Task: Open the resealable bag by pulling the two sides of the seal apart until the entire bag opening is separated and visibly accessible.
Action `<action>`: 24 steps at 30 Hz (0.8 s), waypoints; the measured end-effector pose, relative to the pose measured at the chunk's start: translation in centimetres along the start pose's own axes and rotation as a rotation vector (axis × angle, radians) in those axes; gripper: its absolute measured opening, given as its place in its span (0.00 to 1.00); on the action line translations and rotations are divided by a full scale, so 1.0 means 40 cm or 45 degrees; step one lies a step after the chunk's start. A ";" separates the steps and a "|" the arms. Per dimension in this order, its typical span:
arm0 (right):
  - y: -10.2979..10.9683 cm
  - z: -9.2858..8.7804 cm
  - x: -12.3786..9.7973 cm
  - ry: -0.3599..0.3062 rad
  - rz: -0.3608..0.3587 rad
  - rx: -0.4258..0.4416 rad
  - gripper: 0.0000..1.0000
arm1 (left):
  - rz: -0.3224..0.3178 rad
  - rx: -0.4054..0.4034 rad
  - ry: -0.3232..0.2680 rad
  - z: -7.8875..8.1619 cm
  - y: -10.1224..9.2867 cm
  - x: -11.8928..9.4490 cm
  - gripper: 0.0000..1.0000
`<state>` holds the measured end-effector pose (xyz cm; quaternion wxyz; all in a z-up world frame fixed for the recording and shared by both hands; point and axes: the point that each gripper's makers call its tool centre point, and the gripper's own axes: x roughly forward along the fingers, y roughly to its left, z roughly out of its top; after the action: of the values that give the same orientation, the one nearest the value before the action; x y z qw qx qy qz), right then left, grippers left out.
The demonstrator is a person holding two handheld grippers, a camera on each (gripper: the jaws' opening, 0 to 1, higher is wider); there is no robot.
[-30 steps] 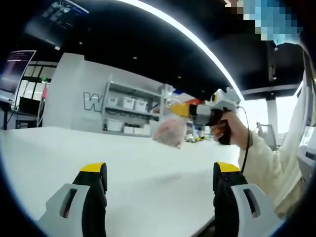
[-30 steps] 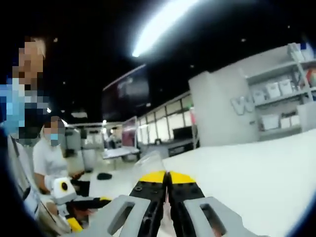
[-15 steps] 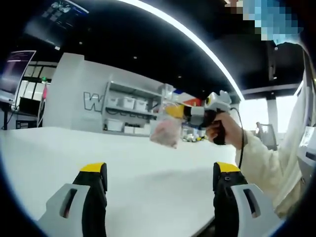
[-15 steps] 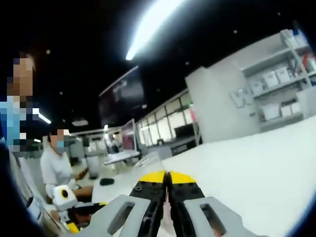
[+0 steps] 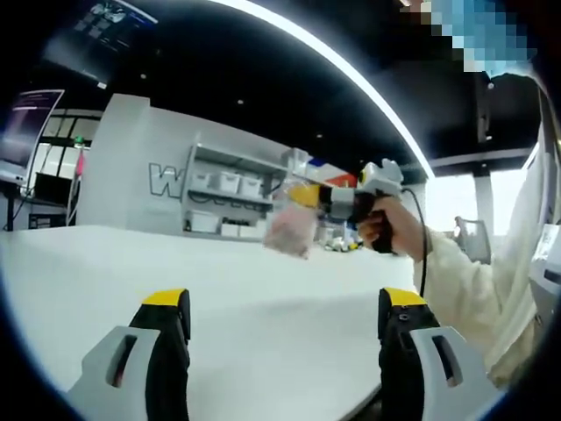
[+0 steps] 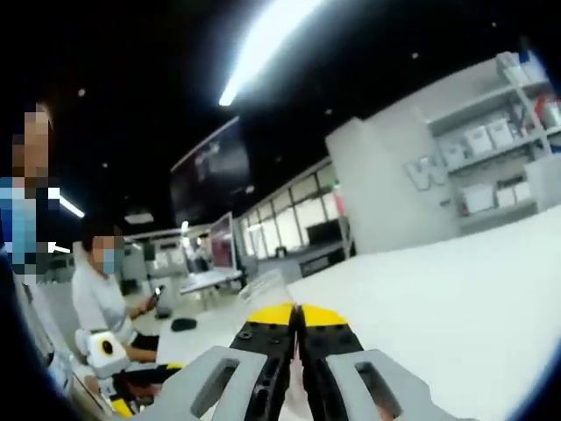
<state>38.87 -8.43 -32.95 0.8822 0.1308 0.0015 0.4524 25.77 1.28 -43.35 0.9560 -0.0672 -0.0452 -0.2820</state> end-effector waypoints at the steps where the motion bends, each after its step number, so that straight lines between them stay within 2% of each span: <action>1: -0.003 0.004 0.003 -0.003 -0.002 -0.001 0.00 | 0.001 0.001 0.001 0.000 0.000 0.000 0.88; 15: -0.055 0.035 0.053 -0.006 -0.035 -0.013 0.00 | 0.001 -0.006 -0.001 0.001 0.000 -0.001 0.88; 24: -0.077 0.049 0.083 0.018 -0.082 -0.113 0.00 | 0.004 -0.017 0.000 0.002 0.001 -0.002 0.87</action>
<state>43.52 -7.96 -31.38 0.9013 0.0882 -0.0083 0.4242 25.72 1.35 -43.29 0.9559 -0.0736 -0.0434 -0.2809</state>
